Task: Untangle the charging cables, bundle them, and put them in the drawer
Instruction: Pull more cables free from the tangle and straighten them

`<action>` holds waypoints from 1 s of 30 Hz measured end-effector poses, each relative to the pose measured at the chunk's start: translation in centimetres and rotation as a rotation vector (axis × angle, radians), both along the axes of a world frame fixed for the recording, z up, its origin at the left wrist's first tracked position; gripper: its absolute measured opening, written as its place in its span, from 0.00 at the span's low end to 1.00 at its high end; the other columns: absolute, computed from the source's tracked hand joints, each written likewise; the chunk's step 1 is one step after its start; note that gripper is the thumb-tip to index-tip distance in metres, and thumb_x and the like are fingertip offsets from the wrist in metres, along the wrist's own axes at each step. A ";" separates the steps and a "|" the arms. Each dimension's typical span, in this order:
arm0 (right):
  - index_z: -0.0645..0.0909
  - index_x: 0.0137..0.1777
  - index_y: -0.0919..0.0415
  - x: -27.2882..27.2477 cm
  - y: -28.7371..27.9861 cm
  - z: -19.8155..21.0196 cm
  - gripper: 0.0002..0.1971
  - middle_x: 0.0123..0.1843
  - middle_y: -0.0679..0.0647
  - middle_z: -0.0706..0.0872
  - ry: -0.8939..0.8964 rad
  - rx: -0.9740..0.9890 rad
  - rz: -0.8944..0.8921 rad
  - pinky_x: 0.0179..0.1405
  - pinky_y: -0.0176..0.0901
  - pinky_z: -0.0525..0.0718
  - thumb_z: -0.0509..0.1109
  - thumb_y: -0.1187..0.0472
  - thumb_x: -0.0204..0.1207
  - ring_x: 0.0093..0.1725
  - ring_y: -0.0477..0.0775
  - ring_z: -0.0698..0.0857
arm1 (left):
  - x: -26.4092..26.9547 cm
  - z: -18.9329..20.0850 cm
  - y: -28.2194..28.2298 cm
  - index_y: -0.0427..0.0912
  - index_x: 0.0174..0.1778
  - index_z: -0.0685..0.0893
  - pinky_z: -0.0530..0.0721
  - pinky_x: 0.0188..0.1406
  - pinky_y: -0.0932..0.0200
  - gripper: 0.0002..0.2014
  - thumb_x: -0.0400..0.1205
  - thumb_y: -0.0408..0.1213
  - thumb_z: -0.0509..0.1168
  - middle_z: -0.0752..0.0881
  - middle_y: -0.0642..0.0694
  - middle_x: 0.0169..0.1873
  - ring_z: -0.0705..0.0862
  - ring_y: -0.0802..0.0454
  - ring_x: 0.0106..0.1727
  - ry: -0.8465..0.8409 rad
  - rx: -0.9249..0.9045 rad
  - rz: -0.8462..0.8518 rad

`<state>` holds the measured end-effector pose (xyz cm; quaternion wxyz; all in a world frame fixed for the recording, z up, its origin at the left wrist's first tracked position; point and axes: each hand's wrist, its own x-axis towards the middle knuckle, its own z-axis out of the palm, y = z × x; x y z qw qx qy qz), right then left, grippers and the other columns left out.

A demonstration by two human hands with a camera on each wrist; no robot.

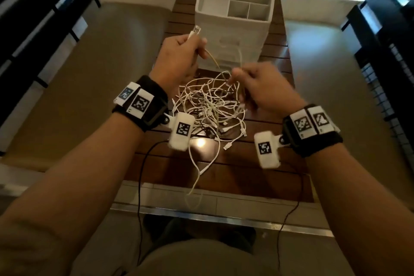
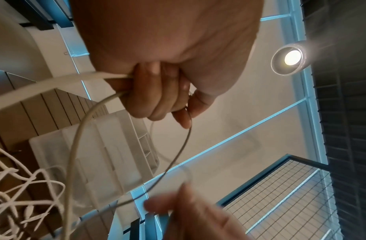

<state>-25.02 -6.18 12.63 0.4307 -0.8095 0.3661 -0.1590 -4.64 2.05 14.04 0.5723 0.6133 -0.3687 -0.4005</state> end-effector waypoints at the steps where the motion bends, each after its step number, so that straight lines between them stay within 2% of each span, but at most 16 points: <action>1: 0.88 0.54 0.60 -0.4 0.9 -0.7 0.17 0.29 0.58 0.87 0.064 0.083 0.068 0.22 0.49 0.85 0.61 0.51 0.93 0.22 0.60 0.84 | 0.2 0.3 0.3 0.42 0.33 0.82 0.58 0.15 0.64 0.18 0.90 0.39 0.63 0.66 0.52 0.20 0.57 0.54 0.19 0.019 -0.028 -0.020; 4: 0.90 0.54 0.56 -1.5 3.8 -3.3 0.18 0.28 0.57 0.86 0.218 0.324 0.269 0.29 0.57 0.88 0.61 0.48 0.92 0.27 0.65 0.85 | 0.7 1.3 1.2 0.45 0.32 0.77 0.58 0.16 0.66 0.17 0.88 0.38 0.62 0.63 0.54 0.20 0.56 0.53 0.19 0.101 -0.119 -0.101; 5: 0.90 0.53 0.54 -1.8 4.4 -4.0 0.18 0.28 0.56 0.85 0.227 0.339 0.283 0.30 0.57 0.87 0.61 0.48 0.92 0.27 0.65 0.85 | 0.8 1.8 1.5 0.45 0.31 0.76 0.58 0.16 0.66 0.16 0.87 0.38 0.62 0.62 0.54 0.20 0.55 0.53 0.19 0.131 -0.148 -0.125; 6: 0.90 0.52 0.53 -2.1 4.8 -4.4 0.17 0.27 0.55 0.83 0.191 0.307 0.253 0.27 0.53 0.85 0.61 0.49 0.92 0.25 0.63 0.83 | 1.0 2.3 1.7 0.45 0.31 0.74 0.58 0.16 0.66 0.16 0.87 0.38 0.61 0.61 0.54 0.20 0.55 0.53 0.19 0.154 -0.172 -0.143; 8: 0.90 0.53 0.55 -2.7 5.0 -3.7 0.17 0.25 0.54 0.79 -0.015 0.159 0.076 0.20 0.40 0.76 0.60 0.52 0.93 0.21 0.55 0.76 | 1.6 2.8 2.1 0.46 0.32 0.73 0.59 0.16 0.65 0.16 0.88 0.38 0.60 0.62 0.54 0.21 0.55 0.53 0.20 0.145 -0.187 -0.171; 9: 0.89 0.54 0.58 -3.0 5.1 -2.6 0.17 0.25 0.55 0.77 -0.162 0.125 -0.021 0.18 0.37 0.72 0.59 0.53 0.93 0.19 0.53 0.73 | 1.8 2.9 2.2 0.46 0.32 0.73 0.59 0.17 0.64 0.16 0.88 0.38 0.59 0.62 0.54 0.21 0.55 0.53 0.20 0.124 -0.175 -0.184; 11: 0.87 0.58 0.64 -3.6 5.3 -1.0 0.19 0.25 0.57 0.74 -0.371 0.248 -0.069 0.15 0.35 0.69 0.58 0.53 0.94 0.16 0.52 0.68 | 2.1 2.7 2.2 0.46 0.31 0.73 0.57 0.17 0.65 0.16 0.87 0.38 0.60 0.61 0.54 0.21 0.54 0.53 0.20 0.101 -0.133 -0.220; 12: 0.87 0.59 0.64 -3.8 5.6 -0.8 0.19 0.25 0.59 0.73 -0.370 0.345 -0.017 0.15 0.35 0.69 0.57 0.52 0.94 0.15 0.52 0.66 | 2.2 2.4 2.2 0.46 0.31 0.73 0.57 0.17 0.66 0.16 0.87 0.37 0.60 0.61 0.53 0.21 0.54 0.53 0.20 0.100 -0.111 -0.241; 13: 0.88 0.59 0.62 -3.7 5.9 -1.2 0.20 0.25 0.60 0.73 -0.273 0.421 0.062 0.16 0.36 0.70 0.58 0.51 0.93 0.15 0.52 0.66 | 2.2 2.3 2.1 0.46 0.31 0.73 0.57 0.17 0.66 0.16 0.87 0.37 0.60 0.60 0.53 0.21 0.54 0.53 0.20 0.098 -0.087 -0.262; 16: 0.89 0.59 0.54 -3.1 7.2 -4.4 0.18 0.28 0.55 0.80 0.248 0.443 0.321 0.22 0.42 0.79 0.59 0.47 0.92 0.21 0.50 0.77 | 1.7 1.8 2.2 0.46 0.33 0.73 0.57 0.16 0.65 0.17 0.89 0.39 0.61 0.61 0.53 0.22 0.56 0.53 0.20 0.044 -0.009 -0.283; 19: 0.87 0.63 0.55 -2.5 9.4 -8.4 0.18 0.35 0.55 0.85 0.436 0.596 0.454 0.28 0.40 0.85 0.59 0.47 0.92 0.27 0.48 0.83 | 1.2 1.7 2.4 0.46 0.30 0.74 0.58 0.16 0.64 0.21 0.91 0.43 0.62 0.63 0.54 0.20 0.57 0.53 0.19 -0.005 -0.020 -0.199; 21: 0.86 0.66 0.56 -2.5 11.0 -11.3 0.18 0.39 0.58 0.88 0.586 0.646 0.559 0.32 0.42 0.88 0.60 0.46 0.92 0.29 0.48 0.85 | 1.2 2.0 2.6 0.48 0.30 0.73 0.58 0.16 0.62 0.22 0.92 0.45 0.61 0.63 0.53 0.21 0.57 0.52 0.20 0.026 -0.053 -0.132; 23: 0.86 0.65 0.57 -2.5 12.1 -13.5 0.18 0.47 0.60 0.92 0.742 0.570 0.619 0.34 0.43 0.89 0.63 0.45 0.90 0.32 0.50 0.88 | 1.2 2.6 3.0 0.49 0.30 0.71 0.57 0.17 0.61 0.23 0.93 0.47 0.59 0.62 0.53 0.21 0.55 0.52 0.21 0.082 -0.093 -0.134; 25: 0.88 0.59 0.58 -2.6 12.1 -13.7 0.18 0.46 0.57 0.92 0.873 0.404 0.627 0.35 0.41 0.87 0.67 0.43 0.88 0.36 0.51 0.88 | 1.3 3.3 3.3 0.50 0.30 0.66 0.57 0.17 0.61 0.24 0.94 0.49 0.55 0.59 0.52 0.22 0.54 0.52 0.21 0.121 -0.126 -0.178; 28: 0.87 0.45 0.58 -2.6 10.3 -11.6 0.17 0.37 0.51 0.89 0.920 0.179 0.596 0.36 0.39 0.83 0.71 0.44 0.85 0.35 0.49 0.87 | 1.9 4.0 3.9 0.49 0.32 0.61 0.55 0.17 0.61 0.24 0.95 0.52 0.52 0.56 0.51 0.24 0.53 0.51 0.23 0.095 -0.118 -0.247; 30: 0.89 0.44 0.57 -2.3 8.7 -9.2 0.16 0.38 0.52 0.91 0.736 0.093 0.530 0.40 0.43 0.86 0.73 0.45 0.84 0.37 0.51 0.90 | 1.9 4.3 4.1 0.48 0.31 0.61 0.54 0.17 0.60 0.25 0.95 0.53 0.51 0.58 0.50 0.24 0.53 0.51 0.23 0.050 -0.089 -0.277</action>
